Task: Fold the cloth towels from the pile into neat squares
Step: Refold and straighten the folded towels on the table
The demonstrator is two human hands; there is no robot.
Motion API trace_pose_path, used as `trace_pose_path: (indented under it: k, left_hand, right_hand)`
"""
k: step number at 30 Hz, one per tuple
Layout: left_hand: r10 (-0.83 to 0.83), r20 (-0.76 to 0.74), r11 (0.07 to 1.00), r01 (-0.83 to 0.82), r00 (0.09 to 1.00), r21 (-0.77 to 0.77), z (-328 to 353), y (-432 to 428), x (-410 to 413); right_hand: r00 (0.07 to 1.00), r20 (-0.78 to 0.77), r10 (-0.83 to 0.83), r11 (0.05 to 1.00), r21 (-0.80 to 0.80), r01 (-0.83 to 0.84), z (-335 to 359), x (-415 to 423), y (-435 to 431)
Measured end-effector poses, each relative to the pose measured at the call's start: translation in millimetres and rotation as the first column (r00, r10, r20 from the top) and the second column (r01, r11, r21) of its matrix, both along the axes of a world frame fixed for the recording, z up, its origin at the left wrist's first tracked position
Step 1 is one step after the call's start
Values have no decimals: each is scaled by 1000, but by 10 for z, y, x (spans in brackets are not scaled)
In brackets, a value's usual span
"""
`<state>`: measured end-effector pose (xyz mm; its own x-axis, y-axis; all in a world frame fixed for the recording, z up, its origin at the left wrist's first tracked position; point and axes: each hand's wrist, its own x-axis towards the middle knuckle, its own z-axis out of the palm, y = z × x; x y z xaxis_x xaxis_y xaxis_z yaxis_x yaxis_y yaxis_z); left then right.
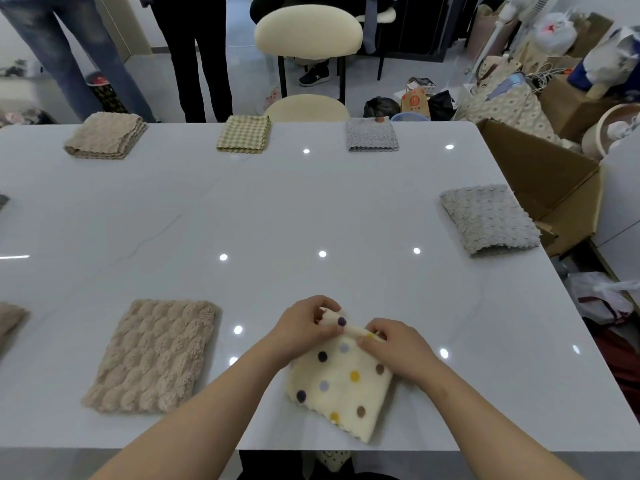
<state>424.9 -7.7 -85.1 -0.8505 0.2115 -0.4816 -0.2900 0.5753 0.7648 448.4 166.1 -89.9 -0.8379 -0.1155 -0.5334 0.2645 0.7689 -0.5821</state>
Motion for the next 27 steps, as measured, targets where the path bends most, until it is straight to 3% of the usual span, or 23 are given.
trace_pose_path:
  k: [2,6,11,16,20,23,27]
  left_hand:
    - [-14,50,999,16,999,-38,1,-18,11]
    - [-57,181,994,73,982,-79,-9,-77,-12]
    - [18,0,987,-18,1000,-158,-39,-41,-9]
    - [-94,-43,984,86,995,-159,-50,-34,49]
    - [24,-139,954,-65,990,-294,-92,-98,64]
    - [109,-109,917,-143,988,-372,-91,-145,90]
    - [139,-20,947,-138,990,-291,-112,-136,128]
  right_hand:
    - [1000,-20,-18,1000,19,18,-27,11,-5]
    - [979,-1,-202,975,-94,201,-25,-10,34]
    - [973,28,-231,965,-117,233,-35,12,34]
    - [975,12,-223,968,-114,223,-44,16,40]
    - [967,-59,-249,967,-78,244,-75,22,59]
    - [956,-100,-274,961,-68,268,-80,22,60]
    - [948,-106,-300,952,-96,290,-65,4,79]
